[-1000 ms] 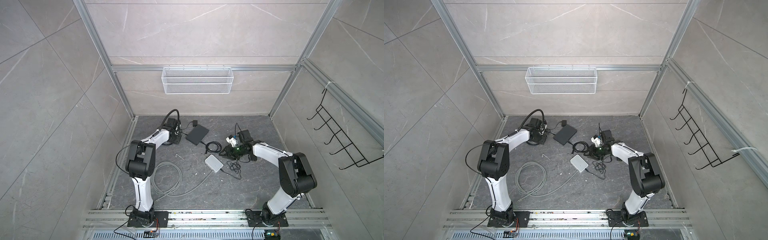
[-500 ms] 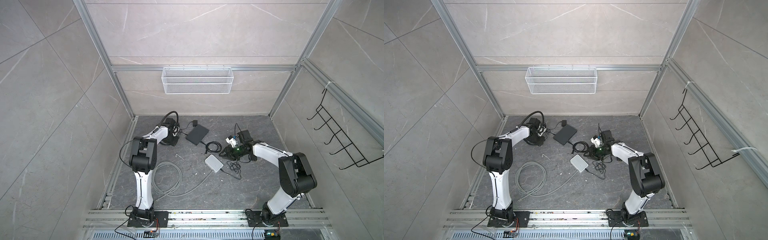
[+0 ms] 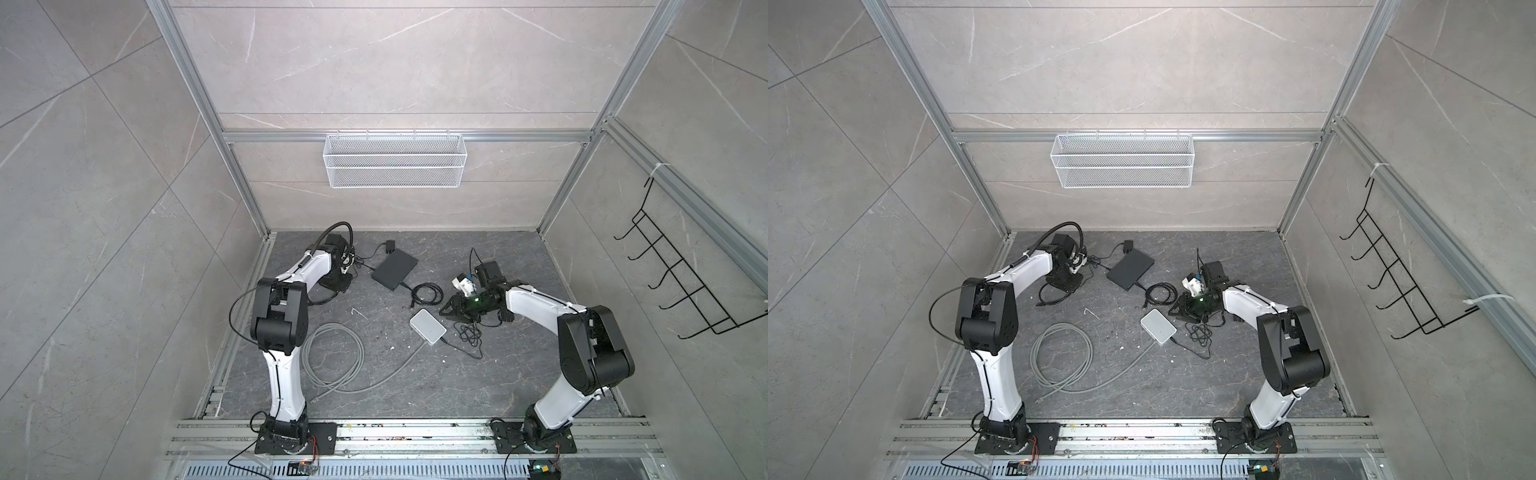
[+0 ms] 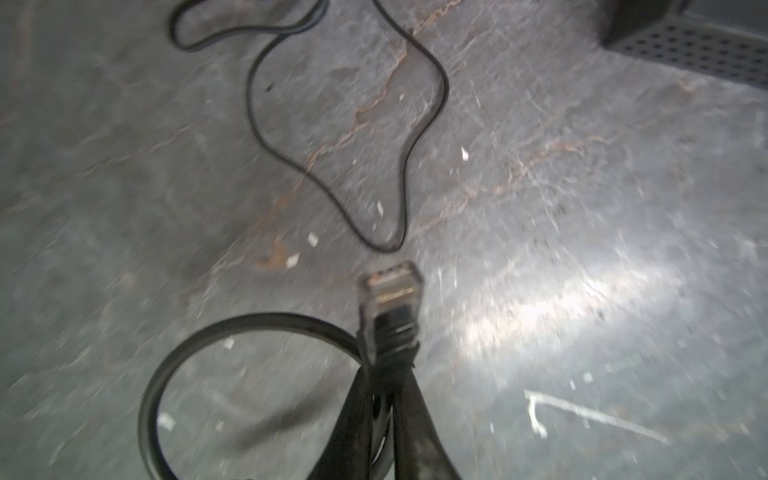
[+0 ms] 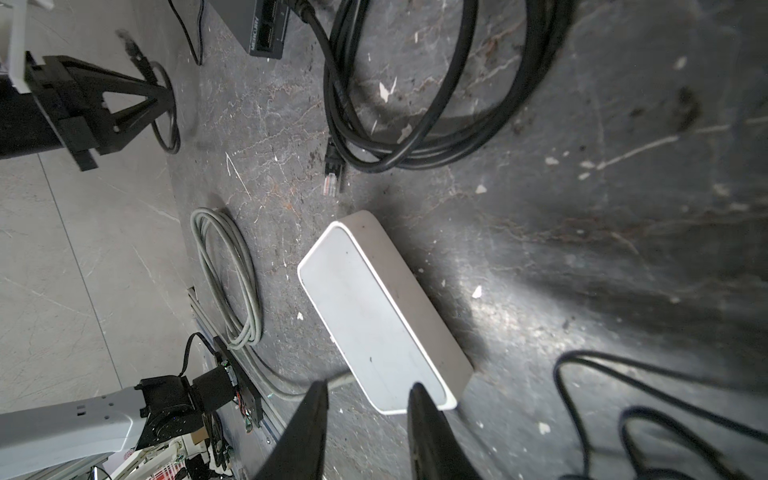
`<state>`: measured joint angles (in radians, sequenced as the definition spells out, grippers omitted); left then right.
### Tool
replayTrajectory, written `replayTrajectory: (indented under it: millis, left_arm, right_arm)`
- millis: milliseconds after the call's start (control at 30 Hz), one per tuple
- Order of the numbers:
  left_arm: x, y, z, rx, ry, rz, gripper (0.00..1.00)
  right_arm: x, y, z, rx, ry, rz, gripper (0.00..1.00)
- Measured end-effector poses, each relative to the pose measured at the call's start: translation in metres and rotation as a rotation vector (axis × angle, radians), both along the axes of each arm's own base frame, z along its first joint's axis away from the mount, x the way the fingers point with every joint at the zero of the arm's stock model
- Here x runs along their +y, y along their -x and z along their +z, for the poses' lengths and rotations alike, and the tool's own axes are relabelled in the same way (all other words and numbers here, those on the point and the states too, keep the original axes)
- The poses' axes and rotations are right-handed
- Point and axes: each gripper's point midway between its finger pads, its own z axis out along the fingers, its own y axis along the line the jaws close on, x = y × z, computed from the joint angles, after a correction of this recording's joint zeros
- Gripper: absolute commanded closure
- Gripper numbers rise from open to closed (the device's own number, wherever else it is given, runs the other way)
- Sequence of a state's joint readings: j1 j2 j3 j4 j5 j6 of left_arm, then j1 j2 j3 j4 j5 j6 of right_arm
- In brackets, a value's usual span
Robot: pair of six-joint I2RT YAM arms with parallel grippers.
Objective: Insert the plug into the switch port
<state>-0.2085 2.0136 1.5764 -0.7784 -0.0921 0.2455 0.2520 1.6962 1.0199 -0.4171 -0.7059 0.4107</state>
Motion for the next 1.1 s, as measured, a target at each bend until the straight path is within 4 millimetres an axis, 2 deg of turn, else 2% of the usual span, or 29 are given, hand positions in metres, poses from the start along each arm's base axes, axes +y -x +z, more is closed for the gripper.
replayTrajectory:
  millis: [100,200,300,367,467,567,667,767,933,1100]
  left_arm:
    - [-0.006,0.007,0.025,-0.035,0.047,-0.008,0.87]
    - [-0.027,0.021,0.055,-0.084,0.156,-0.059,0.86]
    - [-0.075,0.044,0.082,-0.109,0.299,-0.186,0.86]
    - [-0.115,0.059,0.089,-0.105,0.39,-0.298,0.86]
    - [-0.167,0.088,0.076,-0.03,0.486,-0.44,0.86]
    - [-0.193,0.112,0.047,0.078,0.526,-0.503,0.86]
    - [-0.202,0.125,0.022,0.156,0.531,-0.515,0.87]
    - [-0.211,0.132,0.013,0.189,0.542,-0.533,0.86]
    - [-0.222,0.138,0.013,0.19,0.559,-0.562,0.86]
    - [-0.228,0.139,0.015,0.182,0.572,-0.576,0.87]
  right_arm:
    - [0.0,0.001,0.002,-0.009,0.002,0.006,0.64]
    - [0.004,0.001,0.007,-0.026,-0.007,0.019,0.64]
    - [0.013,0.003,0.018,-0.056,-0.046,0.047,0.64]
    - [0.025,0.005,0.03,-0.089,-0.091,0.084,0.64]
    - [0.043,0.01,0.048,-0.123,-0.155,0.14,0.64]
    - [0.055,0.016,0.062,-0.151,-0.2,0.176,0.64]
    - [0.059,0.014,0.069,-0.169,-0.225,0.178,0.64]
    - [0.064,0.012,0.069,-0.179,-0.245,0.168,0.64]
    - [0.078,0.01,0.056,-0.17,-0.254,0.153,0.64]
    - [0.077,-0.003,0.03,-0.141,-0.211,0.099,0.64]
